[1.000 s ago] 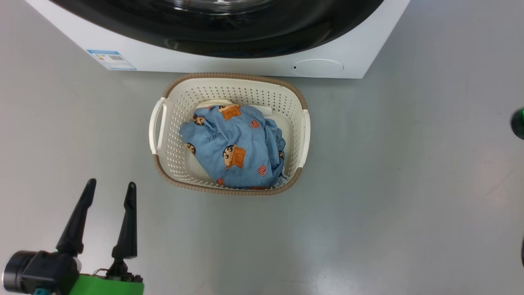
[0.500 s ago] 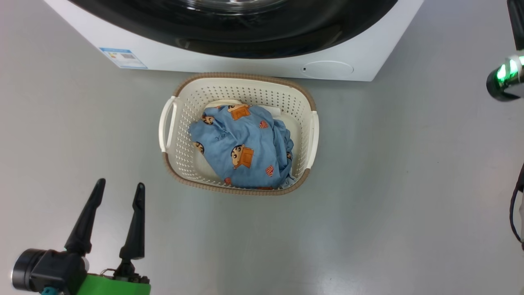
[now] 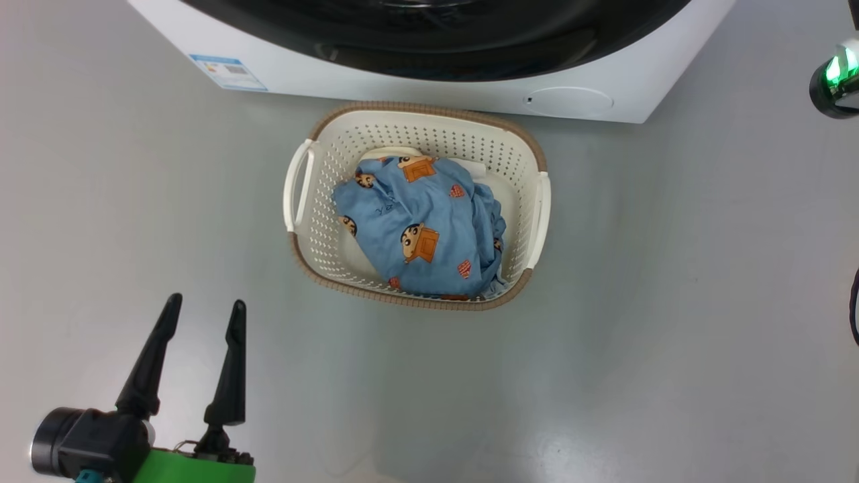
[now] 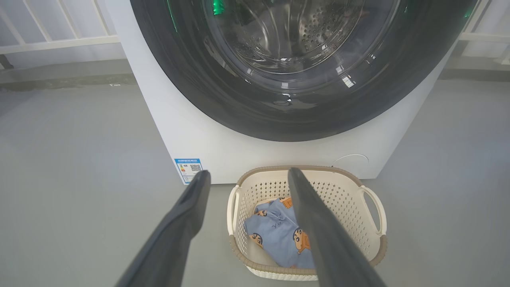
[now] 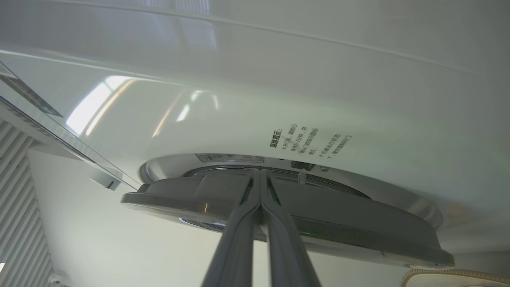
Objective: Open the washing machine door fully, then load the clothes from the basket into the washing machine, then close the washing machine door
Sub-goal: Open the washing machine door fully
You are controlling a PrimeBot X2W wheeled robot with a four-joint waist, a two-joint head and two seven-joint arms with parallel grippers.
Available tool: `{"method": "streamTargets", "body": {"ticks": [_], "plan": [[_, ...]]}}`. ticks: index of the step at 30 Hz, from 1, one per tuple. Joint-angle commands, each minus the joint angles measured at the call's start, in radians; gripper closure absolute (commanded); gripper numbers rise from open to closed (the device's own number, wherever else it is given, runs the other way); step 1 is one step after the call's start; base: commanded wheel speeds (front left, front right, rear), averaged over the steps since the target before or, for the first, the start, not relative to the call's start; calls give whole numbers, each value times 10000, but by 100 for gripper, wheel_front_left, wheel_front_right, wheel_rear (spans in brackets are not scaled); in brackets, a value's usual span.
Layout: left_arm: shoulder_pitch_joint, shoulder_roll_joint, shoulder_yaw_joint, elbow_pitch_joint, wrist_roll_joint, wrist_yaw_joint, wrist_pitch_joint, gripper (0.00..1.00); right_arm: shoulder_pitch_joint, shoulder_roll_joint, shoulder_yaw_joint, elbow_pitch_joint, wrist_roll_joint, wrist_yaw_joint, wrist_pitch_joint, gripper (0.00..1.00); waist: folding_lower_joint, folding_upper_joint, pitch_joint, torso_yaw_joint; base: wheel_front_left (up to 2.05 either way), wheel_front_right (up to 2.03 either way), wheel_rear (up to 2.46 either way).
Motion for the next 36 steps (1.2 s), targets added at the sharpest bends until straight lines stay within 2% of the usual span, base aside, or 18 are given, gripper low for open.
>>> {"method": "streamTargets", "body": {"ticks": [1,12,36], "plan": [[18,97,338,-196,-78,-15,-65,0,-277,-24,182,-214,-103,16,66,100,0,0,122,148,0,0,0],[24,-57,392,-119,-153,-15,-65,0,-815,-140,522,25,-275,16,136,100,0,0,291,547,0,0,0],[140,-158,317,-102,-288,-15,-65,0,-1547,-394,1053,276,-503,16,358,100,0,0,666,750,0,0,0]]}}
